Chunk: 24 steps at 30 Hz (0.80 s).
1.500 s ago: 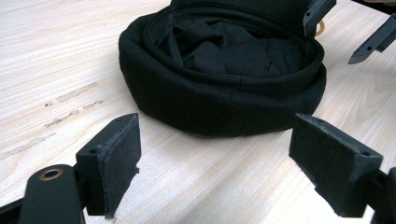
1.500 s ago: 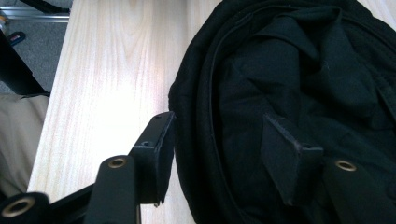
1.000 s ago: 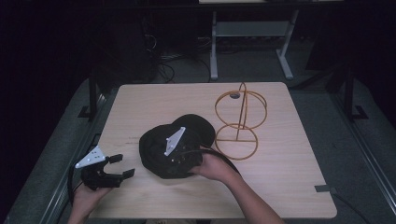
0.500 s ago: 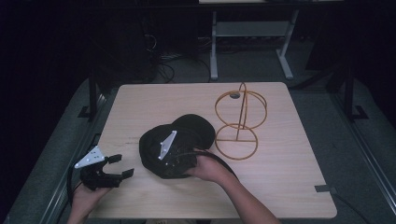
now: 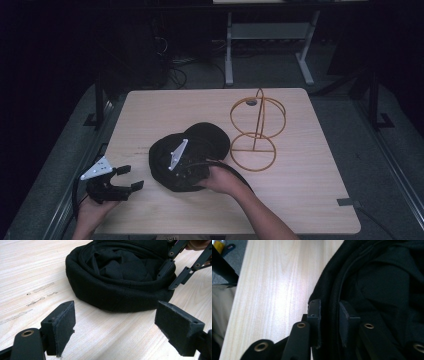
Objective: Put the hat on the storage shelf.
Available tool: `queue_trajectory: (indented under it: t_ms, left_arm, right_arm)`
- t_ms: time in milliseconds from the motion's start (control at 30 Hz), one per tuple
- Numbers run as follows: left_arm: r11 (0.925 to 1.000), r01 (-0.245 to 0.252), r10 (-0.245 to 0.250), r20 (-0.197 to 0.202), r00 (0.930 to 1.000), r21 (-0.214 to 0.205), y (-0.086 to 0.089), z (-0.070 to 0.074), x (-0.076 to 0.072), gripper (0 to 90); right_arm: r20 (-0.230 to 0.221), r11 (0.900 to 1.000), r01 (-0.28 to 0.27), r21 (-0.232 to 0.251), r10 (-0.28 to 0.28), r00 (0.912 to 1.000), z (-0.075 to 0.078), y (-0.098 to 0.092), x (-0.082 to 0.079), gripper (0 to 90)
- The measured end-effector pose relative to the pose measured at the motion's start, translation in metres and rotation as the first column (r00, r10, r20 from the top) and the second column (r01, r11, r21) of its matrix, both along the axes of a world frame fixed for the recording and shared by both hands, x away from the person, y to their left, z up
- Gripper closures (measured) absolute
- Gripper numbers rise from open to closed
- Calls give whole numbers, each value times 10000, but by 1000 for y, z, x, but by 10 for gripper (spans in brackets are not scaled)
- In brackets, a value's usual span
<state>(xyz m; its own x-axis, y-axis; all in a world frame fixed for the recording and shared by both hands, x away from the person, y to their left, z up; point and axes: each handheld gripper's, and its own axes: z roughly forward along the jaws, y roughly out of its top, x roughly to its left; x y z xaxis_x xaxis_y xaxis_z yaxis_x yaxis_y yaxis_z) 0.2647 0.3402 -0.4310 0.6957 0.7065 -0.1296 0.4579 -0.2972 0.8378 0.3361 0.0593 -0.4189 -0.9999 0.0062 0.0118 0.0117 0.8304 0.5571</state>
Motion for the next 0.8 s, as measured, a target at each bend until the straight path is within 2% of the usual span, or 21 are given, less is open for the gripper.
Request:
queue_trajectory:
  t_ms: [167,367,600,767,800]
  left_arm:
    - [10000,25,-25,-3,10000,2,0,0,0,163]
    - [10000,16,-16,-19,10000,7,-1,0,-1,164]
    - [10000,39,-38,-31,10000,23,-1,0,-1,165]
    - [10000,71,-71,12,10000,12,-1,0,0,166]
    - [10000,71,-71,12,10000,12,-1,0,0,166]
  right_arm:
    - [184,9985,15,-546,-5,9998,-7,7,-3,750]
    - [158,9966,35,-819,-22,9999,-12,11,-5,792]
    - [266,9975,90,-702,-72,9996,-6,8,-6,809]
    - [189,9999,135,-38,-134,9997,6,0,-3,810]
    - [189,9999,135,-38,-134,9997,6,0,-3,810]
